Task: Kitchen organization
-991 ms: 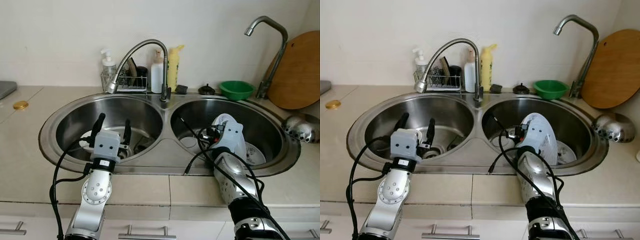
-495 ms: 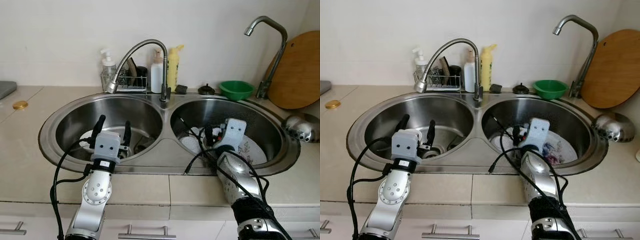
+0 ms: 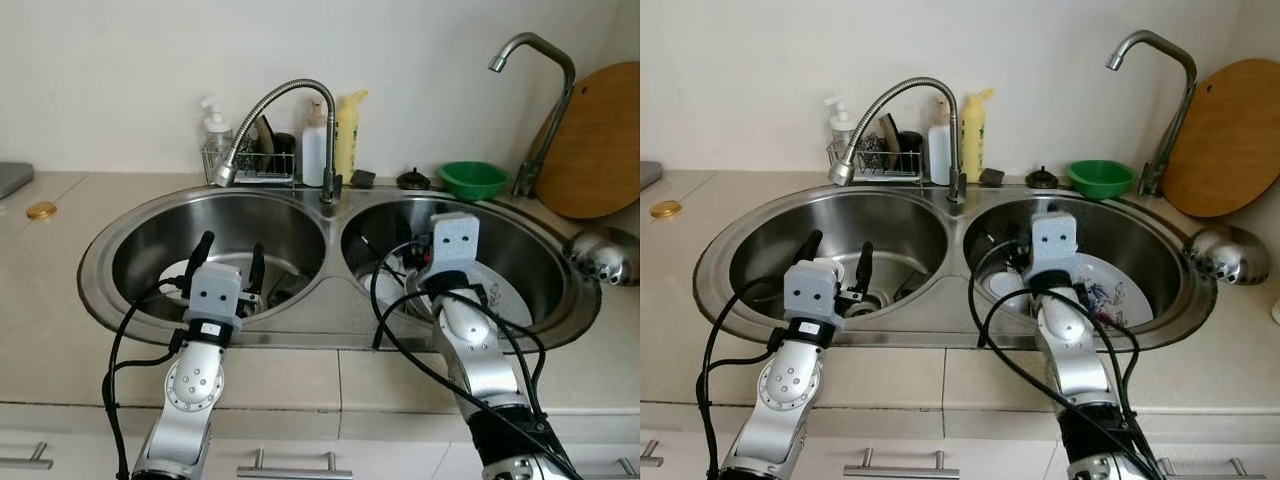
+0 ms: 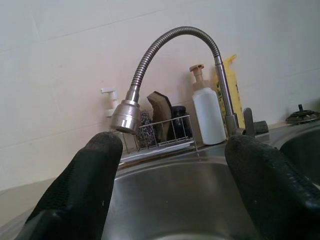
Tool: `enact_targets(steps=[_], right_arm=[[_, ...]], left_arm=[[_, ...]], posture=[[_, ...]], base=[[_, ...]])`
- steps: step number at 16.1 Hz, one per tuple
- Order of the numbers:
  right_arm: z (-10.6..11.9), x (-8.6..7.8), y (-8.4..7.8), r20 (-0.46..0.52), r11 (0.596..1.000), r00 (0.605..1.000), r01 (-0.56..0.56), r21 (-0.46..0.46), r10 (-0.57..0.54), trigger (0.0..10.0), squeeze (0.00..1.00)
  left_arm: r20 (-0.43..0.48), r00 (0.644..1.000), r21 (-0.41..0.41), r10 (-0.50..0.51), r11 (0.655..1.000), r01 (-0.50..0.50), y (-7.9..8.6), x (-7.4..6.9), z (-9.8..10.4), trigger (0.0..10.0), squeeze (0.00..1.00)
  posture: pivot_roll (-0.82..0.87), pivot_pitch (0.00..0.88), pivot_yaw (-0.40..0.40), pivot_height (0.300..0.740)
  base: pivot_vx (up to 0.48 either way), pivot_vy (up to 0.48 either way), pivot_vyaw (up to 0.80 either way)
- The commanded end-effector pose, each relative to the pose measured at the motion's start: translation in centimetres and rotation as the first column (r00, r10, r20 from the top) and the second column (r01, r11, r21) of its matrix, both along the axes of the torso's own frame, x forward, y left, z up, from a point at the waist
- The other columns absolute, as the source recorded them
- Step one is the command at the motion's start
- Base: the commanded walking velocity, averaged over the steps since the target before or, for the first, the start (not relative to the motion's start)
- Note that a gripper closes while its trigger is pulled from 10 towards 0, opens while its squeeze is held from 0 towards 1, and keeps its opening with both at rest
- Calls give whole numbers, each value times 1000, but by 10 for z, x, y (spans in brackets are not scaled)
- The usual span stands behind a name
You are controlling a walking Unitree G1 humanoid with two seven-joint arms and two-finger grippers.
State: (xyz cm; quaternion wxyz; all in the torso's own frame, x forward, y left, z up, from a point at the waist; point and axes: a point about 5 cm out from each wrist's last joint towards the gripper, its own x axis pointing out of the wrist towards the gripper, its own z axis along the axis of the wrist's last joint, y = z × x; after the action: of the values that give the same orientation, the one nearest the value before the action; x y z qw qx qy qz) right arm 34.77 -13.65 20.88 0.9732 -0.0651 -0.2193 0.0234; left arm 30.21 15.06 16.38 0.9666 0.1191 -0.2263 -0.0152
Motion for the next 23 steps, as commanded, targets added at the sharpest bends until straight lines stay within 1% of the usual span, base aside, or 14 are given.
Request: enact_targets(steps=[1, 2, 4, 6, 18, 21, 23], right_arm=[[8, -6, 1, 68, 1000, 998, 0, -25, 2, 10000, 0], [9, -8, 4, 87, 999, 996, -8, -42, 12, 10000, 0], [8, -9, 4, 91, 999, 996, -5, -48, 9, 10000, 0], [8, -11, 4, 106, 999, 994, 1, -50, 4, 10000, 0], [5, -14, 7, 119, 997, 993, 0, -73, 9, 10000, 0], [0, -15, 6, 104, 996, 995, 10, -93, 0, 10000, 0], [-6, -14, 3, 66, 992, 997, 38, -117, -30, 10000, 0]], left_arm=[[16, 1000, 6, -8, 1000, 8, -1, -1, 2, 10000, 0], [16, 1000, 16, -12, 1000, 11, -1, -1, 1, 10000, 0], [14, 1000, 14, -14, 1000, 14, -2, -2, 1, 10000, 0], [17, 1000, 13, -10, 1000, 10, -1, -1, 2, 10000, 0], [20, 1000, 17, -12, 1000, 12, -2, -1, 1, 10000, 0], [24, 1000, 19, -11, 1000, 11, -2, -2, 1, 10000, 0], [8, 1000, 15, -23, 1000, 23, -3, -2, -2, 10000, 0]], posture=[[11, 0, -6, 740], [11, 0, -6, 740], [11, 0, -6, 740], [11, 0, -6, 740], [12, 0, -8, 740], [12, 0, -8, 740], [10, 0, -9, 740]], base=[[0, 0, 0], [0, 0, 0], [-154, 0, 0], [-352, 0, 0], [-355, 0, 0], [-109, 0, 0], [0, 0, 0]])
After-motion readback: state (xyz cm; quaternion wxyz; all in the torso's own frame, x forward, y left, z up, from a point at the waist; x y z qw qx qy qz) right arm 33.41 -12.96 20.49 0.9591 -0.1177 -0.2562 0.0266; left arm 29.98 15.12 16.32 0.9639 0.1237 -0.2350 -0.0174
